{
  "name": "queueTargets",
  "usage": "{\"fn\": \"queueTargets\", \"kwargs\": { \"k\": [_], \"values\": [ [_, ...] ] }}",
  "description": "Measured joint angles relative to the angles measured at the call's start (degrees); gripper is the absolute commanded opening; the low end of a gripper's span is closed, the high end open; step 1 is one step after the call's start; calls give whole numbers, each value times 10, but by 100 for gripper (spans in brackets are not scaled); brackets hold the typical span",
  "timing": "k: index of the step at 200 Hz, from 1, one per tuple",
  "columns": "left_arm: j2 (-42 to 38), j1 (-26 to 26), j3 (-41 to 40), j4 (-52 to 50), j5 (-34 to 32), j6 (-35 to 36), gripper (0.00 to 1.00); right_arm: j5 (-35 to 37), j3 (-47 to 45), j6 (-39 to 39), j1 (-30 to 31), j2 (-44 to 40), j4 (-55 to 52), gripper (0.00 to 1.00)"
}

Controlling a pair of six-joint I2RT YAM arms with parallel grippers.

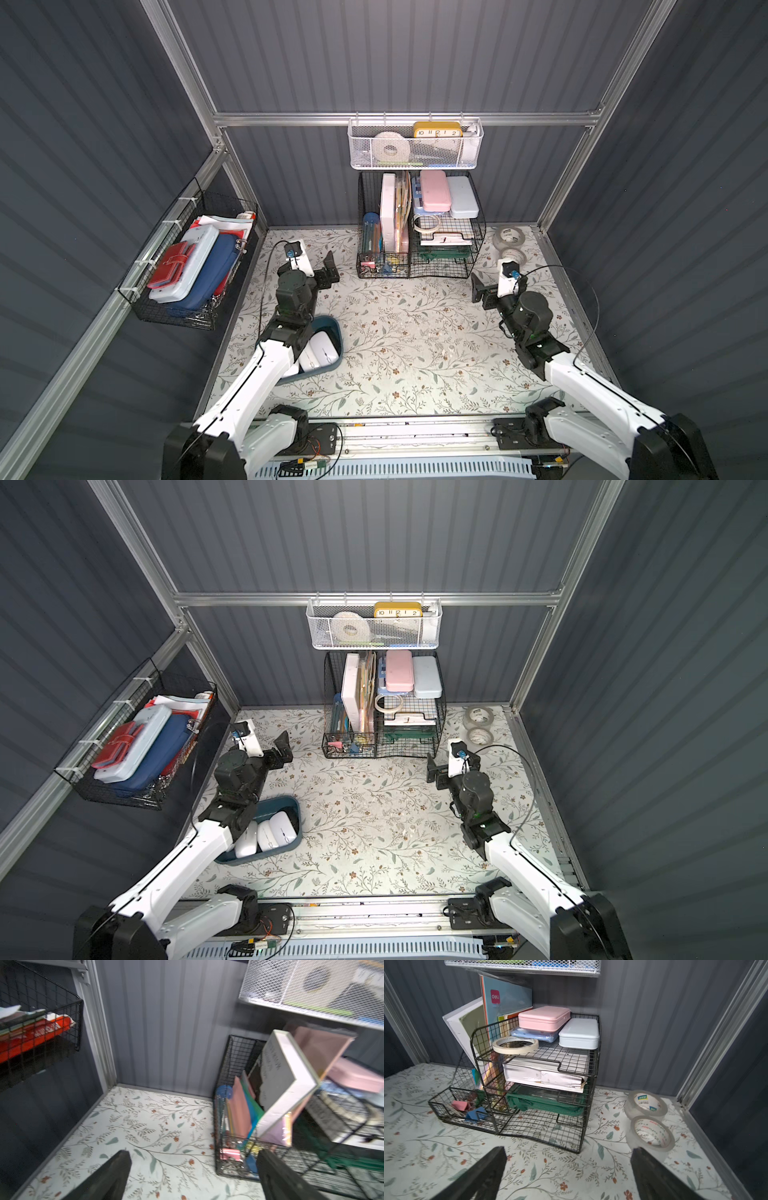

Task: Take out the mouse from the storage box
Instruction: Move the storage box to the center of the board.

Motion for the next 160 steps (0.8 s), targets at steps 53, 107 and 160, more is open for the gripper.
{"fn": "queueTargets", "kwargs": {
  "k": [53,107,160],
  "values": [
    [-55,0,102,-273,19,-101,99,57,94,240,-15,-82,-214,99],
    [-65,0,185,-476,-47,-117,99,48,106,321,43,-39,-316,99],
    [-131,0,197,-549,-66,-117,100,121,214,356,258,116,-370,99]
  ]
}}
